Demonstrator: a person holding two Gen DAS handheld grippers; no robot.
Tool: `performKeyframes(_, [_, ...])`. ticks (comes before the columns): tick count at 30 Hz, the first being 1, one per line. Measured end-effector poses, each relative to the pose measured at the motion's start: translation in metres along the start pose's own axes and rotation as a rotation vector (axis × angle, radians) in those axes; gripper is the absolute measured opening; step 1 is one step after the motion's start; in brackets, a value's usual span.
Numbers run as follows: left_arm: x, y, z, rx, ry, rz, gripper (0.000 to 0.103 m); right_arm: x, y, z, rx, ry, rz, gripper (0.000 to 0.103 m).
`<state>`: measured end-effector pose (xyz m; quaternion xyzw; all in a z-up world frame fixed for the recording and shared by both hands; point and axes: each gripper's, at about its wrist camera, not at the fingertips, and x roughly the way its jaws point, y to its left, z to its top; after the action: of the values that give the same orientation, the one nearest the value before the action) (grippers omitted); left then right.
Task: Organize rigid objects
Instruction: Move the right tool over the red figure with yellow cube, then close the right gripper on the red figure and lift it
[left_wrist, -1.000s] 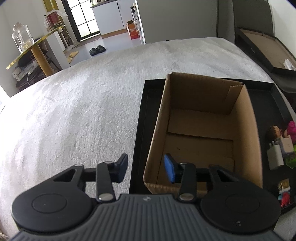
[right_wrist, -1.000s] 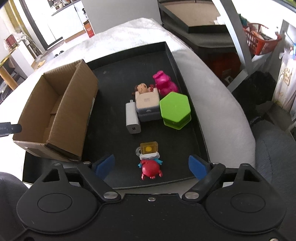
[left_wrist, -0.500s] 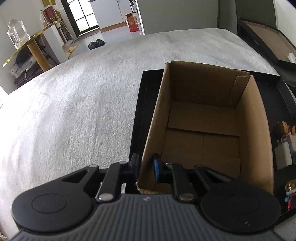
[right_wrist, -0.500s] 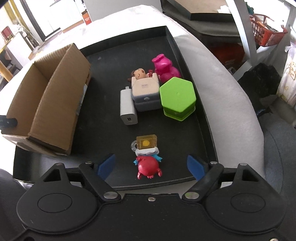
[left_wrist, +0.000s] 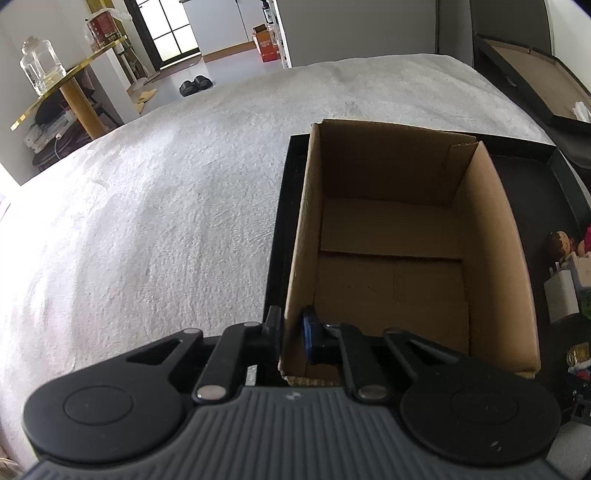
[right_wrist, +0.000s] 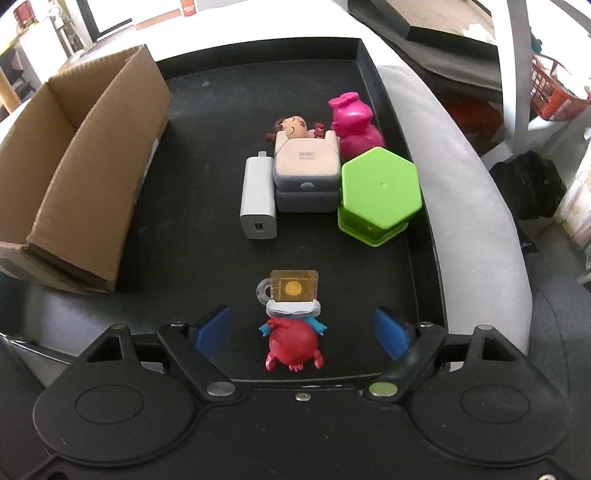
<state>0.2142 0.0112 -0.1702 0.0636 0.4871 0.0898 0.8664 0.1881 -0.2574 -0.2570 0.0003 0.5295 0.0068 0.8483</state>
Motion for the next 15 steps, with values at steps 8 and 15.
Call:
performKeyframes(8, [-0.001,0.007,-0.009,-0.014,0.01,-0.003,0.01,0.011,0.009,-0.001,-0.056,0.022,-0.038,0.073])
performKeyframes(15, [0.002,0.008,-0.011,-0.03,0.0,0.01,0.011,0.007,0.018,0.003,-0.096,0.008,-0.044,0.036])
